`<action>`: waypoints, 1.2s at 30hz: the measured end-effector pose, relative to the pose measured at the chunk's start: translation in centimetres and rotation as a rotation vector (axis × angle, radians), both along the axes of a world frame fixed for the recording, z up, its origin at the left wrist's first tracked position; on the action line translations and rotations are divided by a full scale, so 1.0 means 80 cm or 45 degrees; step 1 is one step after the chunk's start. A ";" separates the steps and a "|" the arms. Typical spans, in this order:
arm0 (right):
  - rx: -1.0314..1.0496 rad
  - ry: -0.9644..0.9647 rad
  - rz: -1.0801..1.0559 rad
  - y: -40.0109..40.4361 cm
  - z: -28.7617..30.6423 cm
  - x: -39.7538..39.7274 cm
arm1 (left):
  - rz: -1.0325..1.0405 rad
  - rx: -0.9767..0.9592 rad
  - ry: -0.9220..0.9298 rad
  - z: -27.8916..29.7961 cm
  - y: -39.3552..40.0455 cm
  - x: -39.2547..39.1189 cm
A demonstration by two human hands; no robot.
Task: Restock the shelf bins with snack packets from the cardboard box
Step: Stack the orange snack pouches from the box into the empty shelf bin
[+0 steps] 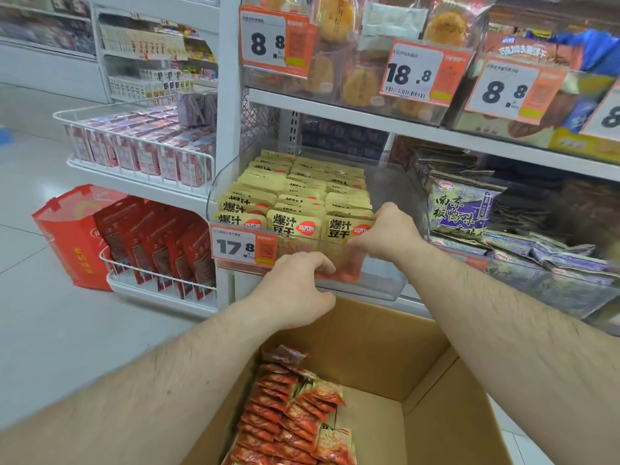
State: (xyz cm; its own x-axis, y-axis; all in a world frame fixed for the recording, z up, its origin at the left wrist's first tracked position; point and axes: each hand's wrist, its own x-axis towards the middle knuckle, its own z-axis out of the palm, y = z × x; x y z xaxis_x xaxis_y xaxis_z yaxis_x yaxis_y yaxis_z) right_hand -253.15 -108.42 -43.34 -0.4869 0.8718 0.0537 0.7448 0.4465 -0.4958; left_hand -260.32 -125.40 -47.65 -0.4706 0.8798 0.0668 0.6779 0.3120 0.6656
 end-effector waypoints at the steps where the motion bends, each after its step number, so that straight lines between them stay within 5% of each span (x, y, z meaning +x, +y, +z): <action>1: -0.030 -0.033 -0.017 0.001 0.001 0.000 | 0.004 -0.005 -0.002 0.000 0.000 0.001; 12: -0.255 -0.075 0.041 -0.004 0.013 0.001 | -0.008 -0.051 -0.017 -0.003 0.001 0.001; 14: 0.008 0.024 0.013 -0.011 0.011 0.016 | -0.031 -0.083 -0.027 -0.010 -0.001 0.001; 18: 0.772 0.668 0.195 -0.058 -0.067 0.065 | -0.104 -0.272 -0.067 -0.040 -0.011 0.005; 20: 0.509 0.426 0.202 -0.070 -0.141 0.086 | -0.152 -0.387 -0.067 -0.059 -0.015 0.008; 23: -0.201 -0.337 0.102 -0.063 -0.261 0.099 | -0.212 -0.519 -0.078 -0.085 -0.017 0.011; 25: -0.526 -0.622 0.081 -0.064 -0.320 0.099 | -0.230 -0.564 -0.094 -0.097 -0.015 0.011; 28: -0.832 -0.751 0.066 -0.077 -0.379 0.098 | -0.232 -0.595 -0.115 -0.114 -0.011 0.009; 36: -0.870 -0.895 -0.175 -0.071 -0.470 0.111 | -0.236 -0.686 -0.177 -0.130 -0.003 0.002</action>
